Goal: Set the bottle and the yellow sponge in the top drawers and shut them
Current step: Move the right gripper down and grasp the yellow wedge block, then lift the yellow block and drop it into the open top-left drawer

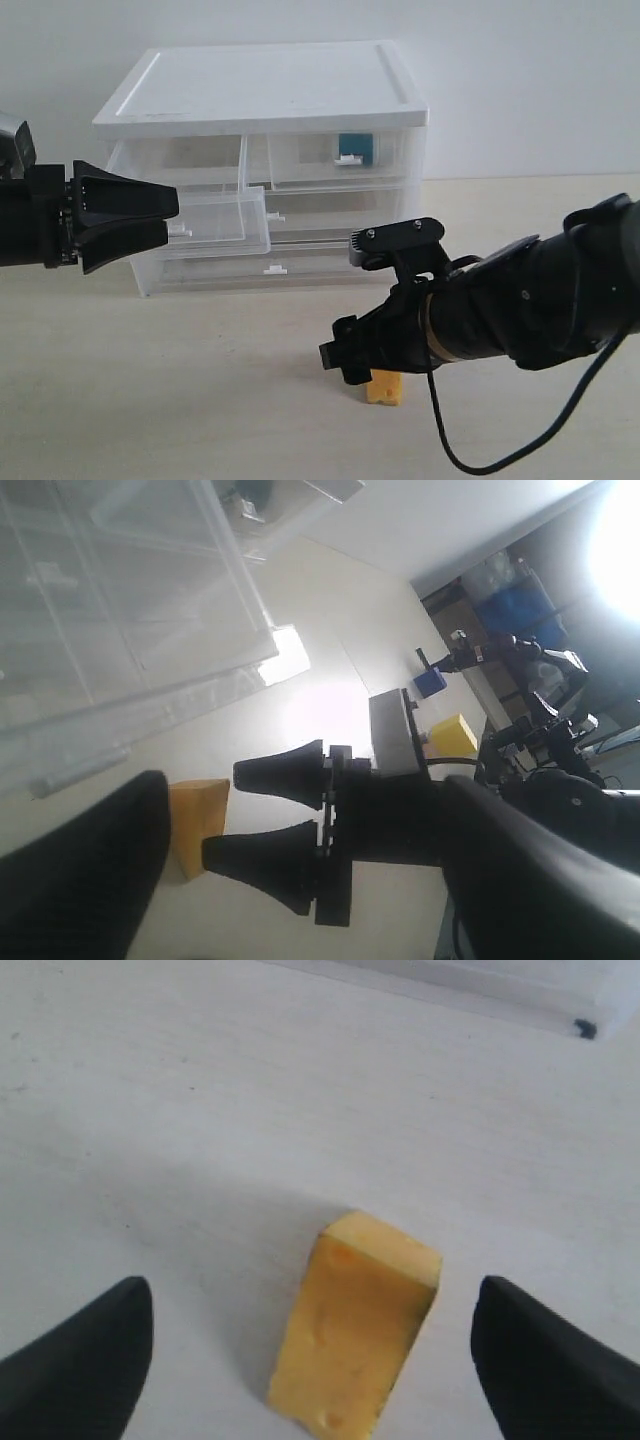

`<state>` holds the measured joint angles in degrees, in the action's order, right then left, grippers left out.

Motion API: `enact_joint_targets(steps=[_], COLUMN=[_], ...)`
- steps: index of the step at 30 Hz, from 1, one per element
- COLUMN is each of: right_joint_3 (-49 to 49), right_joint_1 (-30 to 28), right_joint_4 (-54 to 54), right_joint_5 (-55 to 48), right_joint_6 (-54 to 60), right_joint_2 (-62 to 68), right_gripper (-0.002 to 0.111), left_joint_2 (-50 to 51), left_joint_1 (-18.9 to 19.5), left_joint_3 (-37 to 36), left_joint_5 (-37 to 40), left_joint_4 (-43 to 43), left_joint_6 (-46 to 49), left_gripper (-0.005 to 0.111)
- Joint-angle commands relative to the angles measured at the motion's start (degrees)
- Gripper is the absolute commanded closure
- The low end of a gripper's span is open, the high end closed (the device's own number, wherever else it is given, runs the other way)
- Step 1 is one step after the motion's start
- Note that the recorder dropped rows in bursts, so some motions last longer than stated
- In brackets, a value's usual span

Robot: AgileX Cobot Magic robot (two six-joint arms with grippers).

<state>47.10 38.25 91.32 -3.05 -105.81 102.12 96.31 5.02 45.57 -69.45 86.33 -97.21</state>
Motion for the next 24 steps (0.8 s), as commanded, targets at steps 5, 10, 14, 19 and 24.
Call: enact_joint_targets(steps=[5,10,14,19,24], right_joint_3=[1.0,1.0,1.4,2.7,2.8], right_joint_1=[0.2,0.2,0.2,0.2,0.2], right_joint_4=[-1.0,-0.8,-0.8,-0.8,-0.8], right_joint_5=[-3.3,-4.9,-5.2,-3.7,-2.8], right_joint_6=[-0.5,1.5,2.3,2.3,4.9], right_joint_2=[4.1,4.4,5.8,8.0,7.6], right_gripper=[0.033,0.042,0.062,0.061,0.078], left_joint_2=[-0.5,-0.5,-0.5,-0.5,-0.5], left_joint_1=[0.1,0.1,0.1,0.1,0.1], left_joint_3=[-0.3,-0.3,-0.3,-0.3,-0.3], left_joint_5=[-0.5,-0.5,-0.5,-0.5,-0.5], left_joint_4=[-0.2,-0.3,-0.3,-0.1,-0.1], left_joint_6=[0.5,0.5,0.5,0.5,0.5], left_gripper=[0.038,0.038,0.038,0.038,0.038])
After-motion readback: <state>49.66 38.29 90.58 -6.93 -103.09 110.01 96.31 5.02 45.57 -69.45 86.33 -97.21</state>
